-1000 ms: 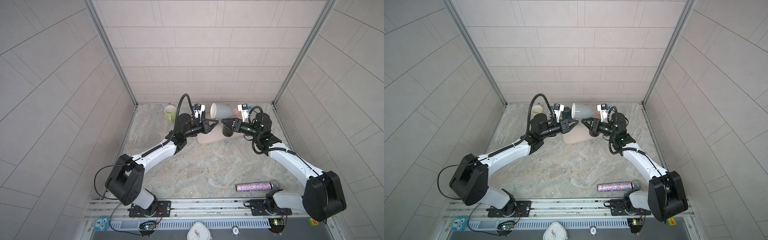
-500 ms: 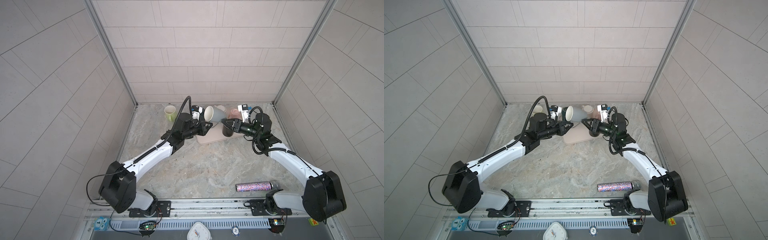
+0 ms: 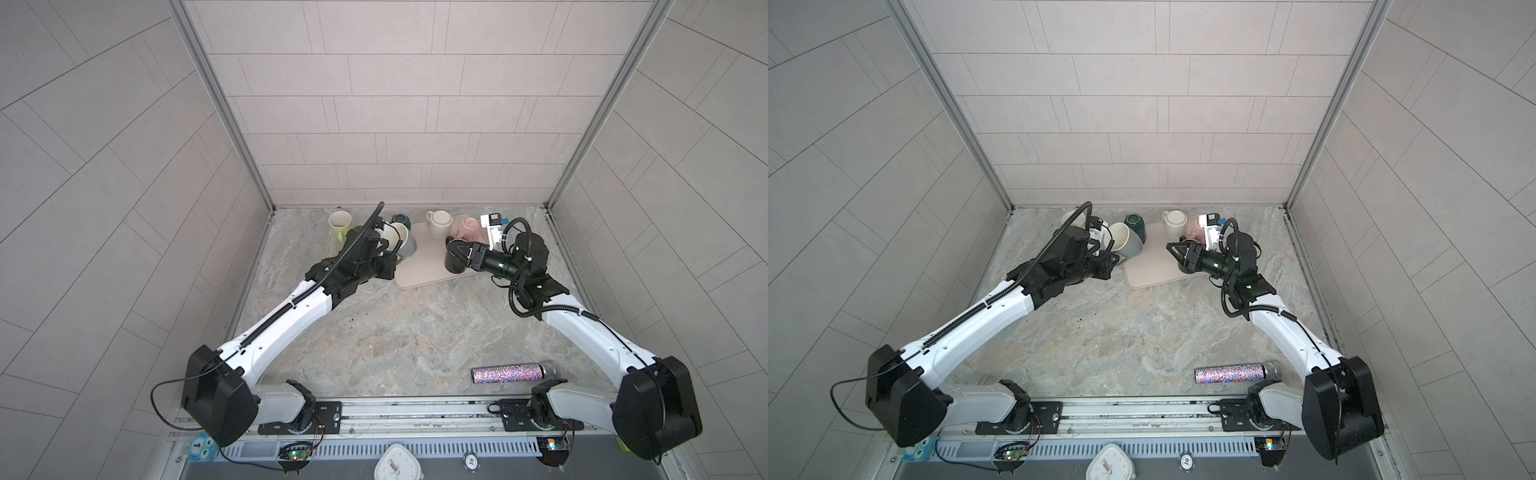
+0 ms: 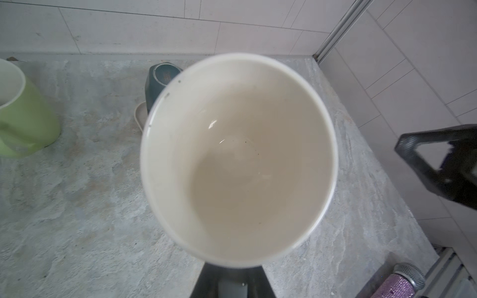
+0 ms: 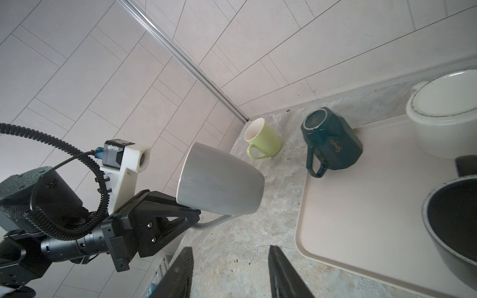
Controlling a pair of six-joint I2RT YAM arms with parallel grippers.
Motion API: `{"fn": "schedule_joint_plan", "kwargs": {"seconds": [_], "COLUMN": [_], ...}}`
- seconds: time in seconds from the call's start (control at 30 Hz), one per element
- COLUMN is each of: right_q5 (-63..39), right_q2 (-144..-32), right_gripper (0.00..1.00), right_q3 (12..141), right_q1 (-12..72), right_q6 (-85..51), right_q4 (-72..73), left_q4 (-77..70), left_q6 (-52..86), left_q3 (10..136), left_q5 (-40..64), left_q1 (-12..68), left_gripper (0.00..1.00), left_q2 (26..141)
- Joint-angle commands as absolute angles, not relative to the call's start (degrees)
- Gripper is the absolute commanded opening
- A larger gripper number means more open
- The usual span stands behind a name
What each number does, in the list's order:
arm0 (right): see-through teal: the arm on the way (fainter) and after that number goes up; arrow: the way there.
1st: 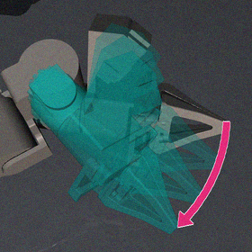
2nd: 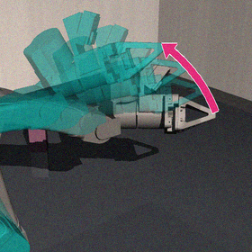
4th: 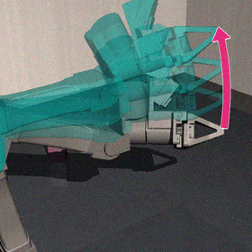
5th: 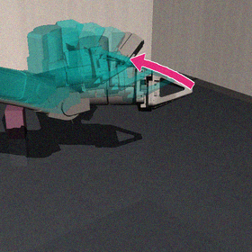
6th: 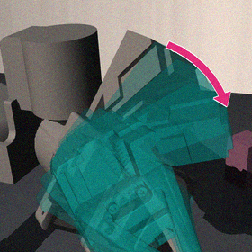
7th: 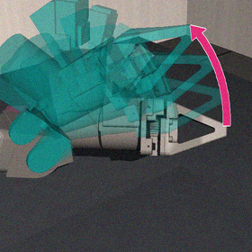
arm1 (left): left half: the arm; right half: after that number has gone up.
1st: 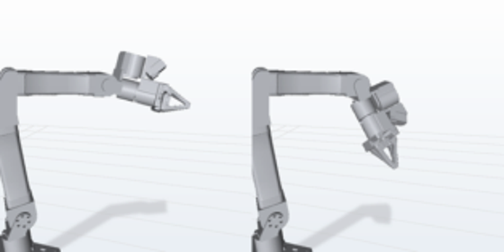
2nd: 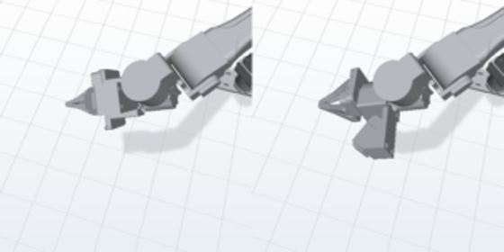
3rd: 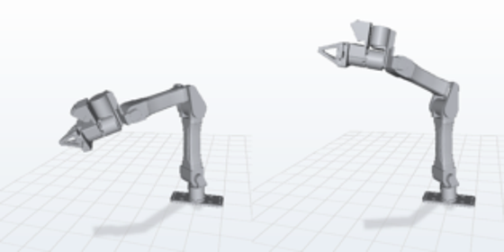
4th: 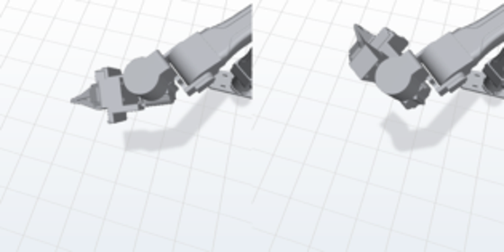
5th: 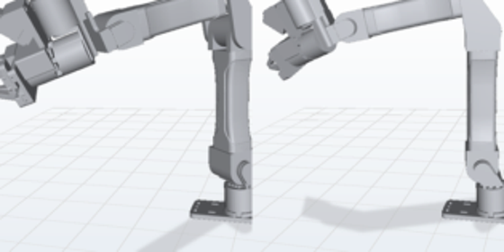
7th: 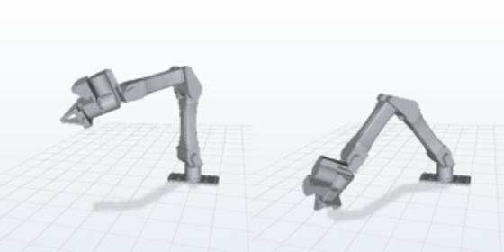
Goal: Turn the mug right side up
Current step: Place the mug at the top-left of the table.
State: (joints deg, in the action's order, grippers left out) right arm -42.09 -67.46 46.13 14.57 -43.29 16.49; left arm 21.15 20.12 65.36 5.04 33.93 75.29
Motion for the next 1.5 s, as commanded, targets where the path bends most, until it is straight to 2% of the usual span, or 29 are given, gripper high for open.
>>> {"fn": "schedule_joint_plan", "kwargs": {"seconds": [0.0, 0.13, 0.3, 0.63, 0.83, 1.03, 1.47], "right_q5": [-37.3, -28.7, -23.7, -23.1, -23.0, -24.2, -22.3], "right_q2": [-62.8, -59.2, -56.1, -49.1, -47.4, -47.8, -47.6], "right_gripper": [0.49, 0.50, 0.57, 0.60, 0.60, 0.60, 0.60], "right_q3": [46.7, 49.4, 50.0, 45.7, 44.0, 42.7, 40.3], "right_q1": [14.4, 14.4, 14.3, 14.3, 14.3, 14.3, 14.3], "right_q6": [-35.3, -26.8, -23.0, -23.4, -23.8, -24.4, -24.7], "right_q4": [5.5, -10.9, -20.7, -24.7, -26.0, -26.4, -26.6], "left_q4": [23.7, 25.1, 25.7, 21.6, 16.9, 11.9, 7.3], "left_q6": [16.4, 15.8, 15.4, 16.8, 18.7, 17.8, 15.9], "left_q3": [68.0, 66.1, 64.2, 59.7, 59.9, 62.8, 73.4], "left_q5": [0.1, -3.9, -8.0, -12.1, -10.5, -12.7, -9.5], "left_q1": [34.0, 33.5, 30.5, 17.7, 9.1, 5.6, 1.7], "left_gripper": [0.00, 0.00, 0.00, 0.00, 0.00, 0.00, 0.00], "left_q2": [72.9, 72.8, 73.4, 74.8, 78.8, 85.8, 99.8]}}
